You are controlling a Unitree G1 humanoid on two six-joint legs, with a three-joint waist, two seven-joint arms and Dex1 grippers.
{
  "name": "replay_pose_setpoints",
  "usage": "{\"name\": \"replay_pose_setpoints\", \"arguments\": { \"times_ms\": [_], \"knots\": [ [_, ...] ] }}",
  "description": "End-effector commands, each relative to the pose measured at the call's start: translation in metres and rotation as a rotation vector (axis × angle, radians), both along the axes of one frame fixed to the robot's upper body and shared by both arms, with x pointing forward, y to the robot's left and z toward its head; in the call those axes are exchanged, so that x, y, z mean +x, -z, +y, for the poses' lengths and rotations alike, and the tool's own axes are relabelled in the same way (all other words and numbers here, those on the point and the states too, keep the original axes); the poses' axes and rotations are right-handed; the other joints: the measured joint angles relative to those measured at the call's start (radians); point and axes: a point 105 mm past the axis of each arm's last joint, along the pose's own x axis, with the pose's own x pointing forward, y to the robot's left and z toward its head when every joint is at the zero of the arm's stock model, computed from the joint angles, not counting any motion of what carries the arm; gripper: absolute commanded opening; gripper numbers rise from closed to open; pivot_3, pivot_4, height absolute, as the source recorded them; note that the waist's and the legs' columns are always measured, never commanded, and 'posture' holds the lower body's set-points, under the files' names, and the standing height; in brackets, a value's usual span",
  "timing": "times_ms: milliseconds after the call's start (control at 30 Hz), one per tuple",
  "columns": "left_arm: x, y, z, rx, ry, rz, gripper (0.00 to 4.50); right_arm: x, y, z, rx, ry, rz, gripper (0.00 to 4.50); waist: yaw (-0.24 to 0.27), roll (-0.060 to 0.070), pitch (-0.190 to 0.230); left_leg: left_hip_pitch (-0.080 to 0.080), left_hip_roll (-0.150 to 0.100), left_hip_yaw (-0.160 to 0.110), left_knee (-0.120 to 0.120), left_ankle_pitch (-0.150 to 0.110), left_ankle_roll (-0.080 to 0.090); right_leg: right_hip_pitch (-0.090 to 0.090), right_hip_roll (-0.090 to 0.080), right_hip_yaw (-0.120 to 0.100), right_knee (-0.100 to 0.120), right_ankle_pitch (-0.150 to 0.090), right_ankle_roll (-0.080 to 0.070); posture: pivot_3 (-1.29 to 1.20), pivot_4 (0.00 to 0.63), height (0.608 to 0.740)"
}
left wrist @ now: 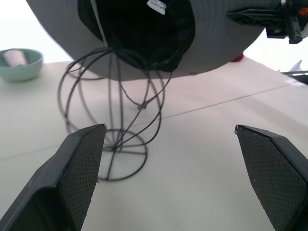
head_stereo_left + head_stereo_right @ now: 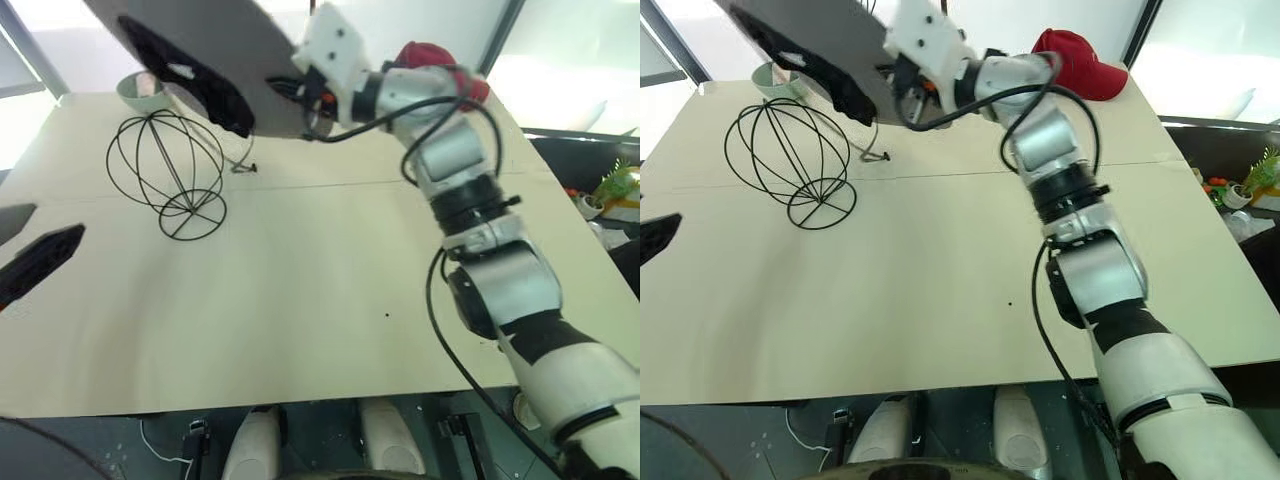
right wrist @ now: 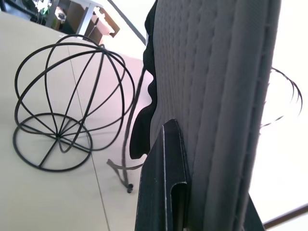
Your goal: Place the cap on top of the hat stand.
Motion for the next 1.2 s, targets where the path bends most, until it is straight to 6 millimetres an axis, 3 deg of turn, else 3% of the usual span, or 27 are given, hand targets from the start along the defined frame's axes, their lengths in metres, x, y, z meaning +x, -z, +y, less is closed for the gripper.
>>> {"name": "replay_pose_setpoints", "arguments": {
  "times_ms": [33, 133, 300, 467, 600, 800, 1200],
  "knots": [
    [-0.025, -0.016, 0.014, 0.003, -0.090, -0.073, 4.50, -0.015, -0.020, 0.024, -0.048, -0.053, -0.242, 0.02, 0.002, 0.000, 0.000, 0.000, 0.000, 0.000, 0.000, 0.000, 0.000, 0.000, 0.000, 0.000, 0.000, 0.000, 0.000, 0.00, 0.150, 0.740],
    [-0.043, -0.018, 0.030, -0.013, -0.177, -0.077, 4.50, -0.031, -0.005, 0.042, -0.135, -0.123, -0.426, 0.02, 0.000, -0.001, 0.000, 0.000, 0.000, -0.001, 0.000, 0.000, 0.000, 0.001, 0.000, -0.001, 0.000, 0.000, 0.000, 0.00, 0.150, 0.740],
    [-0.061, -0.015, 0.043, 0.004, -0.250, -0.044, 4.50, -0.052, 0.027, 0.053, -0.261, -0.229, -0.647, 0.02, -0.002, -0.002, -0.001, 0.000, 0.000, 0.000, 0.000, 0.000, 0.000, 0.000, 0.000, -0.001, 0.002, -0.001, -0.002, 0.00, 0.150, 0.740],
    [-0.063, -0.017, 0.047, 0.006, -0.265, -0.044, 4.50, -0.053, 0.064, 0.059, -0.352, -0.251, -0.698, 0.02, -0.002, -0.002, -0.001, 0.001, 0.000, 0.000, 0.000, 0.000, -0.001, 0.000, 0.000, 0.000, 0.003, -0.003, -0.005, 0.00, 0.150, 0.740],
    [-0.061, -0.018, 0.047, 0.019, -0.258, -0.035, 4.50, -0.046, 0.082, 0.058, -0.327, -0.227, -0.584, 0.02, -0.001, -0.003, -0.002, 0.002, 0.000, -0.001, 0.001, 0.000, -0.001, -0.001, 0.000, -0.001, 0.007, -0.005, -0.009, 0.00, 0.150, 0.740],
    [-0.053, -0.025, 0.051, 0.033, -0.242, -0.038, 4.50, -0.042, 0.078, 0.058, -0.194, -0.208, -0.406, 0.02, -0.005, -0.003, -0.001, 0.003, 0.000, -0.001, 0.000, 0.000, -0.001, -0.001, 0.001, -0.001, 0.010, -0.006, -0.010, 0.00, 0.150, 0.740],
    [-0.034, -0.029, 0.052, 0.044, -0.197, -0.048, 4.50, -0.030, 0.067, 0.055, -0.218, -0.148, -0.413, 0.02, -0.017, -0.003, -0.001, 0.003, 0.000, -0.001, 0.000, 0.000, -0.001, -0.003, 0.001, -0.001, 0.011, -0.005, -0.008, 0.00, 0.150, 0.740]
  ]
}}
